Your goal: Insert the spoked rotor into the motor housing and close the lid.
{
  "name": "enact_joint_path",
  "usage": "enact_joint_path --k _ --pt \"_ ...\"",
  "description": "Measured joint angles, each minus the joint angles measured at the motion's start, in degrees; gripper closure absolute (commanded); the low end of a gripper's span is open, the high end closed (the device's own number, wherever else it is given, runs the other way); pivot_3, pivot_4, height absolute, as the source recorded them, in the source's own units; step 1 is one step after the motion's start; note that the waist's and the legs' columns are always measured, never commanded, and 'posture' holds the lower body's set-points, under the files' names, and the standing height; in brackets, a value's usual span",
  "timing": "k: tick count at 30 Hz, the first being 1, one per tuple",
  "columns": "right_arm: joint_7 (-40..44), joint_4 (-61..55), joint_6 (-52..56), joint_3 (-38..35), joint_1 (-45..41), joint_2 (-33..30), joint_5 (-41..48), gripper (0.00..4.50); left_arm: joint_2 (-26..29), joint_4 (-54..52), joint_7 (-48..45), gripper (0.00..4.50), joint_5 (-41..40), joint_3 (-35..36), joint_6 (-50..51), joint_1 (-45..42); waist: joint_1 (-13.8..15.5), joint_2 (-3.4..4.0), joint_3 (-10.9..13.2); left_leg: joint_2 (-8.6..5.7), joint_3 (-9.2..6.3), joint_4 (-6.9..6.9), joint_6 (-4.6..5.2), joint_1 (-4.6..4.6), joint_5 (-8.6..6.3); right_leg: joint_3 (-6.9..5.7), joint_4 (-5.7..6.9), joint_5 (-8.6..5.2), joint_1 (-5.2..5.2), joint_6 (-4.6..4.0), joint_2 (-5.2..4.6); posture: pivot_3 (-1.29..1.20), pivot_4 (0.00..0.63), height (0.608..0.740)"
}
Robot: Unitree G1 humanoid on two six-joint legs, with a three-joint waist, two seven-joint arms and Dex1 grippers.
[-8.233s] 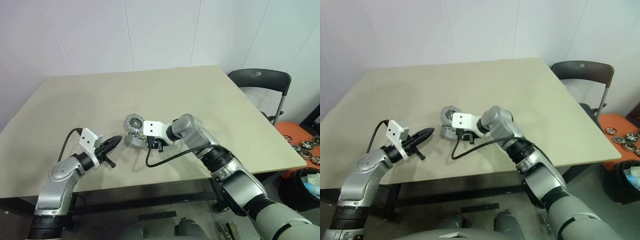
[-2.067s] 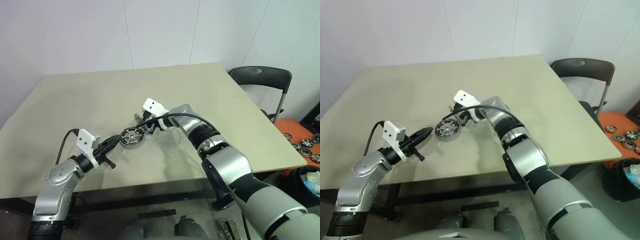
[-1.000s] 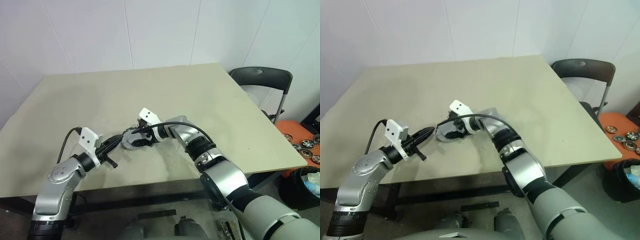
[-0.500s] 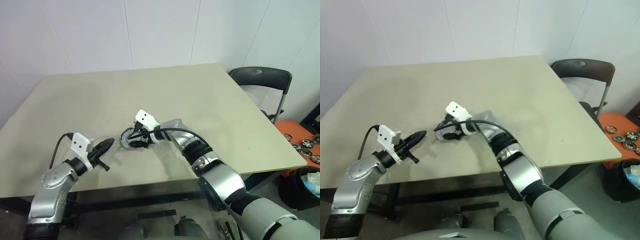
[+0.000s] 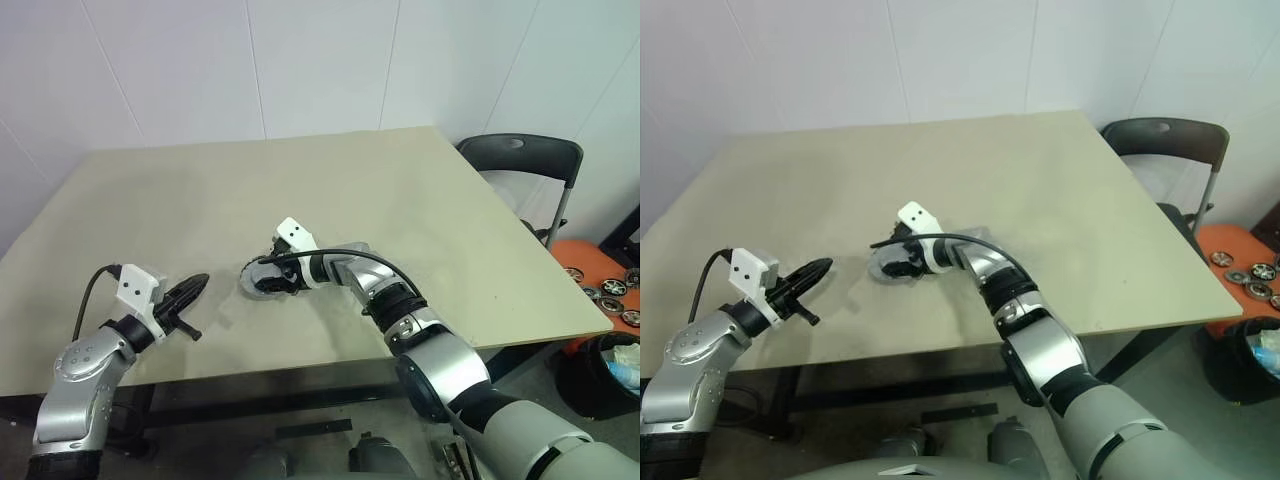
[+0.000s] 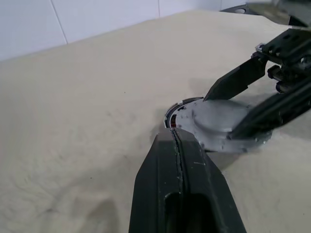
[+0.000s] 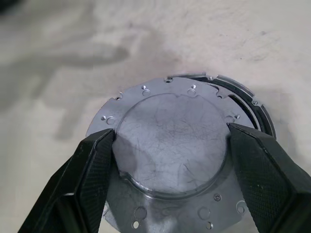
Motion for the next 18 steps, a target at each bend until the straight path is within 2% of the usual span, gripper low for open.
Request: enact_joint_path --k 9,18 --pt "-1.6 -0.2 1.2 -1.3 0.0 0.9 1.6 1.23 -0.4 2.3 -1.0 4.5 0.2 -0.4 -1.8 0.1 -0.1 0.01 0.0 0.02 0.01 -0.02 0.0 0.0 0.0 0.01 0.0 0.0 0.0 0.0 0.02 0.0 0.0 0.74" --pt "-1.4 -6.2 0.2 -1.0 1.9 2.1 3.6 1.23 -1.0 3.9 -1.3 4.5 0.7 -1.7 -2.9 0.1 0.0 0.0 0.0 0.02 0.02 -0.03 0.0 -0.02 0.0 0.02 -0.01 0.0 -0.03 0.0 0.01 0.0 0.0 0.74"
